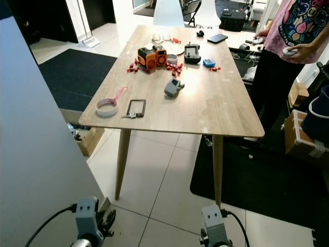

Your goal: Hang keys on a hook

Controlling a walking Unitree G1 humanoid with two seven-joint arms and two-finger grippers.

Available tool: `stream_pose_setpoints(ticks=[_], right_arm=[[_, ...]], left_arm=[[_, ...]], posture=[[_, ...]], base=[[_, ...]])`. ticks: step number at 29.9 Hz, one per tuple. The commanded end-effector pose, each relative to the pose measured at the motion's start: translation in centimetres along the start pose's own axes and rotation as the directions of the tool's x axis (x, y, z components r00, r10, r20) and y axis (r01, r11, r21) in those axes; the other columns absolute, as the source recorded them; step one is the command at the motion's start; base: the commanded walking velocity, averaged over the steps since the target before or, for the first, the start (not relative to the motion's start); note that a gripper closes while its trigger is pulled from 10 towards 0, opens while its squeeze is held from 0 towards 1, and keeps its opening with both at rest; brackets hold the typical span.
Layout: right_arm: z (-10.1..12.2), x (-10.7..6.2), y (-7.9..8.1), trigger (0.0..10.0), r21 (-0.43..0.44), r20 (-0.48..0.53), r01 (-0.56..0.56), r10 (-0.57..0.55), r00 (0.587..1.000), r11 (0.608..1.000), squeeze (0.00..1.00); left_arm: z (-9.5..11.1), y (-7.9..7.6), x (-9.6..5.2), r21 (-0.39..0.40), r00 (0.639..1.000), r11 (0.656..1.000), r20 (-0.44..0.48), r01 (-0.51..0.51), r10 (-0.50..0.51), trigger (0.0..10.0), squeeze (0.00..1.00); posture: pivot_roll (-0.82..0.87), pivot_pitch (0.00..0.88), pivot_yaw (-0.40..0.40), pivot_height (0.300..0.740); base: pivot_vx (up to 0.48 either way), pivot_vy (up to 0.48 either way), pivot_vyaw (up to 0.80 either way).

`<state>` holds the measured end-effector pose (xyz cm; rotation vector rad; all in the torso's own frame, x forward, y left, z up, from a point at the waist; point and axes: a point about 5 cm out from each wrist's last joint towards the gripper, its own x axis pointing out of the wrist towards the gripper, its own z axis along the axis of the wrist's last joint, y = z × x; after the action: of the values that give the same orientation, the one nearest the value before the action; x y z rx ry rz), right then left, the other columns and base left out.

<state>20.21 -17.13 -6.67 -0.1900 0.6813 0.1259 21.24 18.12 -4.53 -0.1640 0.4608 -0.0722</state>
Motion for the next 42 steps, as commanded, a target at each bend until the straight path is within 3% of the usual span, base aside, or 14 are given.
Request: stream_pose_setpoints(ticks=[1, 28, 42], right_arm=[[-0.47, -0.19, -0.31, 10.0, -0.002, -0.016, 0.006, -0.006, 1.0, 1.0, 0.0], [-0.38, -0.15, -0.23, 10.0, -0.008, -0.014, 0.002, -0.002, 1.0, 1.0, 0.0], [-0.45, -0.18, -0.22, 10.0, -0.006, -0.016, 0.005, -0.006, 1.0, 1.0, 0.0]], left_arm=[[-0.19, -0.31, -0.04, -0.017, 1.0, 1.0, -0.003, 0.009, -0.009, 10.0, 0.0], [-0.19, -0.23, -0.1, -0.017, 1.0, 1.0, -0.003, 0.012, -0.012, 10.0, 0.0], [-0.11, 0.09, -0.5, 0.037, 1.0, 0.999, 0.024, 0.017, -0.017, 10.0, 0.0]], posture=[[0.02, 0.07, -0.018, 0.74], [0.02, 0.076, -0.019, 0.74], [0.02, 0.076, -0.013, 0.74]], base=[[0.326, 0.0, 0.0], [0.311, 0.0, 0.0], [0.0, 0.0, 0.0]])
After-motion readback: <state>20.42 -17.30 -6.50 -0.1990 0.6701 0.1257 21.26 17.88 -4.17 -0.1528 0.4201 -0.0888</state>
